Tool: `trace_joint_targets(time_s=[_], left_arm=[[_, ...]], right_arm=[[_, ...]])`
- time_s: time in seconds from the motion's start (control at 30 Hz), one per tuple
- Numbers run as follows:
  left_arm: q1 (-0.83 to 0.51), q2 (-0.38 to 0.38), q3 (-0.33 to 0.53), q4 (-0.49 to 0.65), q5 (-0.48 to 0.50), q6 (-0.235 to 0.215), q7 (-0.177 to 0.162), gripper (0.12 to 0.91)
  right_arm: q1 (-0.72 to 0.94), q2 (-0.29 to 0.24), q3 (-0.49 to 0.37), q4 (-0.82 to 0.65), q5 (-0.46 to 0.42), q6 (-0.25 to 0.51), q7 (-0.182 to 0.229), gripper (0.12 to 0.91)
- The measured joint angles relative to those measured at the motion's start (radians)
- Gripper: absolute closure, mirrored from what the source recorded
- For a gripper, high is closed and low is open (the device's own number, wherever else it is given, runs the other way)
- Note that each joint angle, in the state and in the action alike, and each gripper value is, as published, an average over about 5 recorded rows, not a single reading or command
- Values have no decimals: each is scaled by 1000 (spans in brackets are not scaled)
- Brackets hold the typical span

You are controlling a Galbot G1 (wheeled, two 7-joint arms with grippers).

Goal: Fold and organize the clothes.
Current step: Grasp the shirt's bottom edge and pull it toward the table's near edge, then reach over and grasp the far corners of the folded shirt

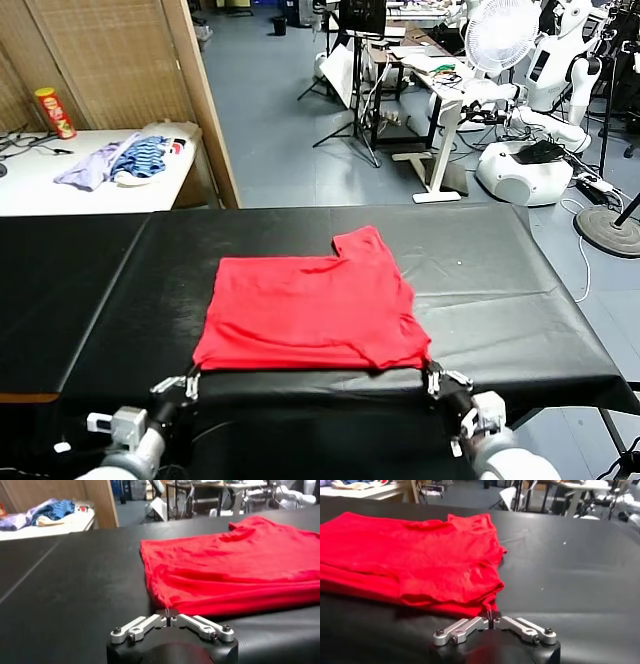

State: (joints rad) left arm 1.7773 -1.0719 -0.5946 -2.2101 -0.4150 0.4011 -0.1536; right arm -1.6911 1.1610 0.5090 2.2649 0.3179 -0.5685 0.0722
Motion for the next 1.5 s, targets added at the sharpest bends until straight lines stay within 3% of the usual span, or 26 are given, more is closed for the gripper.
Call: trace_joint_targets(time_s=[0.1,0.17,0.27,0.37,0.53,0.77,0.9,1.13,1.3,1.5], left_arm=[[19,1,-4,-29,-6,46,-43,575],[31,2,-10,-53,-9,89,-73,458],[53,4,-27,-102,-24,149,-114,313],[69,8,-54,-153,-49,176,-132,244],[12,26,-98,-178,-151,209,-143,233],[-259,56,-65,-69,-326,255,-148,232],[-432,67,-3,40,-362,263,-148,232],[-740,62,166,314,-384,288,-162,232],[-933,40,281,496,-381,329,-160,232],[-1048,9,341,660,-383,336,-154,232]], right_arm=[[-17,-14,25,51,37,-36,1,272],[-17,-22,45,79,64,-50,8,239],[10,-33,67,95,90,-47,28,229],[79,-43,66,79,94,-23,41,227],[268,-57,19,-24,98,-3,47,227],[548,-57,-90,-225,100,17,66,227],[708,-32,-165,-385,100,13,86,227],[946,45,-281,-667,96,-21,85,227],[1063,100,-330,-838,100,-24,53,227],[1161,154,-384,-1005,103,-24,17,227]])
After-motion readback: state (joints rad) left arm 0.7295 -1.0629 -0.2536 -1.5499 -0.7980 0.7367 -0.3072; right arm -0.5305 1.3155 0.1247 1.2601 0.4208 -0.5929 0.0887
